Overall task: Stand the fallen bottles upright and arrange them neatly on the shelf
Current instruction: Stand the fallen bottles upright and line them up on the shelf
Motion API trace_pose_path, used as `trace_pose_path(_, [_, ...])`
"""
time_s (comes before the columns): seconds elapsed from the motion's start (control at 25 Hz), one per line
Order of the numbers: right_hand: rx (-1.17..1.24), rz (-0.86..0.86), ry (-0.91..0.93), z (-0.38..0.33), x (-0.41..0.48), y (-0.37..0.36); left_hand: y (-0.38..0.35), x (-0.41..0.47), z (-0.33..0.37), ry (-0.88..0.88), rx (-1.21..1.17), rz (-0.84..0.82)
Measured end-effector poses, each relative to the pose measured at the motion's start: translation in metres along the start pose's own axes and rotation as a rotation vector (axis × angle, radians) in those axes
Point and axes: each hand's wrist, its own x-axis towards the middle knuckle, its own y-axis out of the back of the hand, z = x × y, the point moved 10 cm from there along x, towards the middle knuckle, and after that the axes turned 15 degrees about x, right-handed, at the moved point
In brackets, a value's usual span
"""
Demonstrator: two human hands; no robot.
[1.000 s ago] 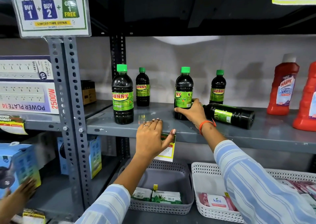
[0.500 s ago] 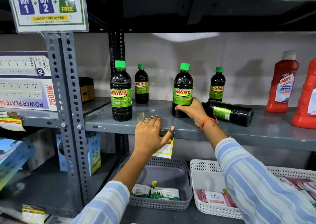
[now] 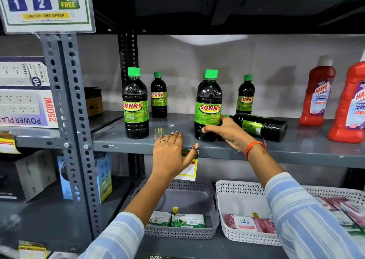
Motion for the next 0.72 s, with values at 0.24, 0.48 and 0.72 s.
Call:
trace_pose_path(0.24, [0.087,-0.047,-0.010,0.001,-0.007,-0.003,-0.008,0.001,-0.001,0.016,-0.039,-0.052])
trace_pose_path(0.48, [-0.019,0.338,0.300,-0.038,-0.027,0.051,0.025,0.002,0.026,-0.022,-0.070,0.047])
trace_pose_path(0.72, [-0.800,0.372,0.369,-0.070,-0.026,0.122,0.050,0.014,0.103,-0.089,-0.106,0.115])
